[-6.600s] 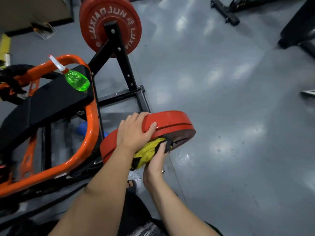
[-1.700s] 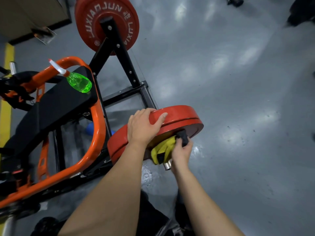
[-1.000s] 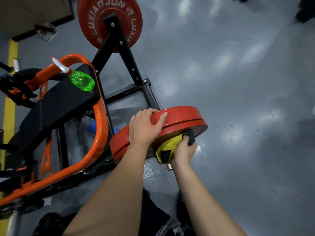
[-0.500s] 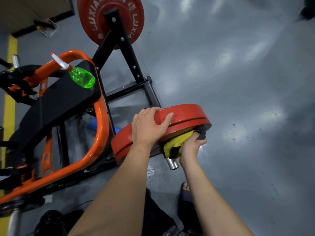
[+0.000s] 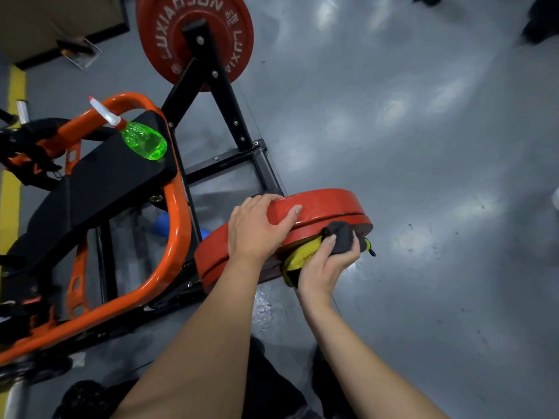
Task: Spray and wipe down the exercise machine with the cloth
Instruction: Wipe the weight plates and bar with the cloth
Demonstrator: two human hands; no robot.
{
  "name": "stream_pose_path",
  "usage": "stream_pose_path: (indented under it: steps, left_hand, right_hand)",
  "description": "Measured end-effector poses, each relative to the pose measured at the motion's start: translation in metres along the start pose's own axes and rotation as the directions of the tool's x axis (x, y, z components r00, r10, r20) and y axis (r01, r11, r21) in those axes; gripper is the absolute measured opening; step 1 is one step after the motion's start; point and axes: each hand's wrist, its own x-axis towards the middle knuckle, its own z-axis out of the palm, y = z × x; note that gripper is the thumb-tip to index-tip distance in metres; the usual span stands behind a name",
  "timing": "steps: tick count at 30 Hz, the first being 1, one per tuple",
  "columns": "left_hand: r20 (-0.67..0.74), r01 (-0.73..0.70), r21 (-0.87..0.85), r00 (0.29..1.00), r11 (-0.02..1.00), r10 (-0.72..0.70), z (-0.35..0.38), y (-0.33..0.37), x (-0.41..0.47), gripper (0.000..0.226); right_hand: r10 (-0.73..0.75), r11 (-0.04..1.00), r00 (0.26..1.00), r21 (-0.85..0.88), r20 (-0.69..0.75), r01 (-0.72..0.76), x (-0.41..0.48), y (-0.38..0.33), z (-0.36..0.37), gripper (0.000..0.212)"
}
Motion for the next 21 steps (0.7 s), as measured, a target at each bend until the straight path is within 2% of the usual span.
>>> stream_pose_path:
  steps: [2,3,4,6,7,9,11,13,16,18,21]
  left_hand:
    - [0.004,-0.008,-0.007,1.000,1.000,0.008,0.001,0.000,-0.001,0.050]
    - [0.002,-0.008,-0.012,1.000,1.000,0.008,0.001,0.000,-0.001,0.050]
    - [0.000,-0.004,-0.015,1.000,1.000,0.004,0.000,0.000,-0.001,0.050]
    - [0.000,0.009,-0.017,1.000,1.000,-0.009,-0.001,0.000,-0.001,0.052]
    - [0.001,0.011,-0.018,1.000,1.000,-0.011,-0.002,0.001,-0.003,0.052]
    - [-0.003,0.009,-0.027,1.000,1.000,-0.009,-0.003,0.000,-0.006,0.052]
    - [-0.011,0.010,-0.033,1.000,0.999,-0.010,-0.004,-0.003,-0.005,0.051]
    - [-0.009,0.009,-0.025,1.000,1.000,-0.009,-0.003,-0.006,-0.005,0.052]
    - [-0.004,-0.002,-0.030,1.000,1.000,0.002,-0.001,-0.011,-0.008,0.052]
    - [-0.020,-0.004,-0.045,1.000,0.999,0.003,0.000,-0.014,-0.008,0.051]
    - [-0.014,0.003,-0.063,1.000,0.998,-0.004,0.000,-0.017,-0.008,0.050]
  right_hand:
    - [-0.037,0.999,0.999,-0.019,-0.028,0.036,0.013,0.008,0.001,0.067]
    - [0.016,1.000,0.998,-0.015,-0.062,-0.017,0.025,0.012,0.004,0.063]
    - [0.148,0.989,0.985,0.011,-0.093,-0.148,0.040,0.017,0.005,0.058]
    - [0.497,0.863,0.866,0.130,-0.057,-0.488,0.072,0.024,0.002,0.048]
    - [0.570,0.817,0.821,0.124,-0.031,-0.563,0.082,0.024,-0.001,0.046]
    - [0.556,0.831,0.831,0.050,-0.035,-0.554,0.071,0.012,-0.003,0.048]
    - [0.395,0.917,0.917,-0.034,-0.055,-0.397,0.030,-0.002,0.004,0.055]
    - [0.281,0.960,0.959,0.013,0.040,-0.281,-0.012,-0.007,0.008,0.048]
    - [0.215,0.977,0.975,-0.008,0.050,-0.215,-0.016,-0.004,0.007,0.044]
    - [0.286,0.958,0.958,0.005,-0.026,-0.286,0.021,0.005,0.004,0.043]
    - [0.495,0.869,0.864,0.045,-0.090,-0.493,0.088,0.019,-0.002,0.035]
